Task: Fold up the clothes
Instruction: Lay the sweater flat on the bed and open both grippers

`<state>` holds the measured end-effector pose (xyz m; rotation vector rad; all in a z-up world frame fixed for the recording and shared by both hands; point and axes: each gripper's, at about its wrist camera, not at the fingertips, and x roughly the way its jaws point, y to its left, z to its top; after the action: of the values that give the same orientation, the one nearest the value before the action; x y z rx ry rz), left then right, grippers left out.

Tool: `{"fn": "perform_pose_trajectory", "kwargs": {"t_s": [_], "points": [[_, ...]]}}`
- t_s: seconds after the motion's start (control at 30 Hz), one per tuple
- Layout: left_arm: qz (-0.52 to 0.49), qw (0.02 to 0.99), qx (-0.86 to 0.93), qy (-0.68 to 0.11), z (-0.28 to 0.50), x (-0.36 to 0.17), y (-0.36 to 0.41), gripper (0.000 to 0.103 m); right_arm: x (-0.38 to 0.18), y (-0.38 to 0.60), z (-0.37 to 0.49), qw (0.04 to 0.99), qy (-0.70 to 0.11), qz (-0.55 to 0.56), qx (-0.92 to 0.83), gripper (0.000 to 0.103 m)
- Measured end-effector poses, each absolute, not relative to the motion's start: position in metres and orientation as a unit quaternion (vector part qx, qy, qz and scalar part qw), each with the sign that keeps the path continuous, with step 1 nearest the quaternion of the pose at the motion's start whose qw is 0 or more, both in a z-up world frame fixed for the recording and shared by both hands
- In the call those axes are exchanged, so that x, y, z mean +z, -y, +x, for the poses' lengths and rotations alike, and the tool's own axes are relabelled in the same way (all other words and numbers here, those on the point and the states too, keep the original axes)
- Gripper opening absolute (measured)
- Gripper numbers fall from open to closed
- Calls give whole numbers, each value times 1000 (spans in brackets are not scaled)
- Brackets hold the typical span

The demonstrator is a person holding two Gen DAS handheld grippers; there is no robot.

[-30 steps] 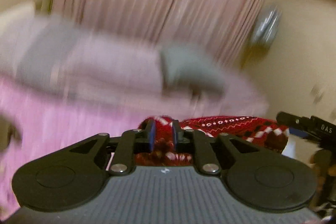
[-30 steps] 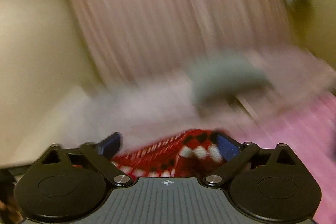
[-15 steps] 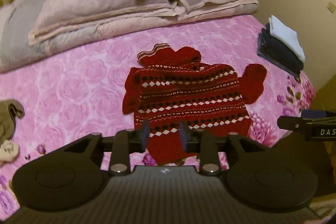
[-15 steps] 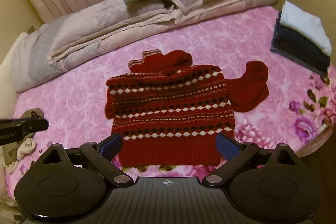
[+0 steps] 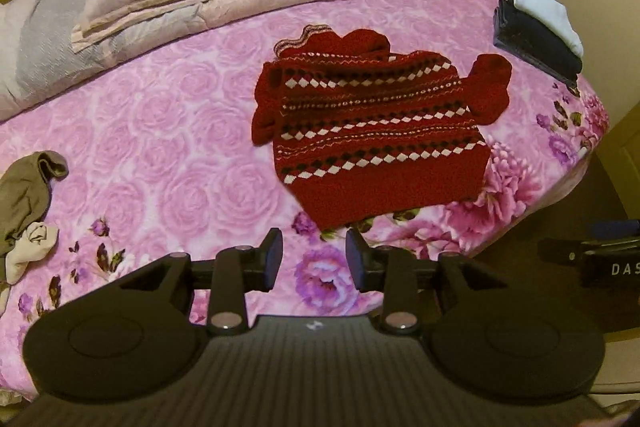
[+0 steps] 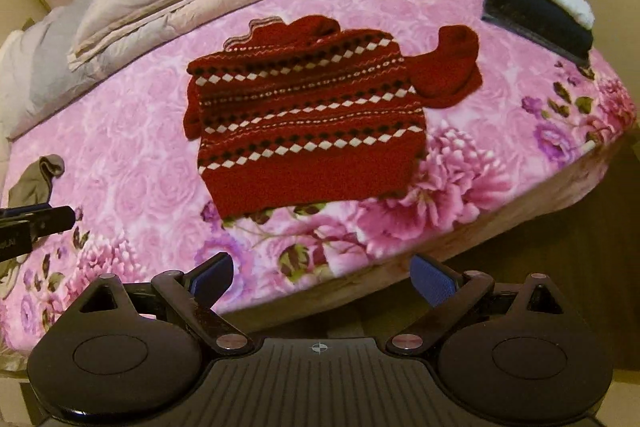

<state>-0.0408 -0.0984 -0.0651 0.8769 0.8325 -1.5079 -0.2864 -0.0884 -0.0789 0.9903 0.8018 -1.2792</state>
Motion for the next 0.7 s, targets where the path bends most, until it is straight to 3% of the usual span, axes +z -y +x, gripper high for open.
{"fn": "perform_pose_trajectory", "kwargs": {"t_s": [0.7], "points": [[372, 570, -650, -338, -42, -59, 88, 36, -74, 82, -287, 614, -342, 419, -575, 98]]}}
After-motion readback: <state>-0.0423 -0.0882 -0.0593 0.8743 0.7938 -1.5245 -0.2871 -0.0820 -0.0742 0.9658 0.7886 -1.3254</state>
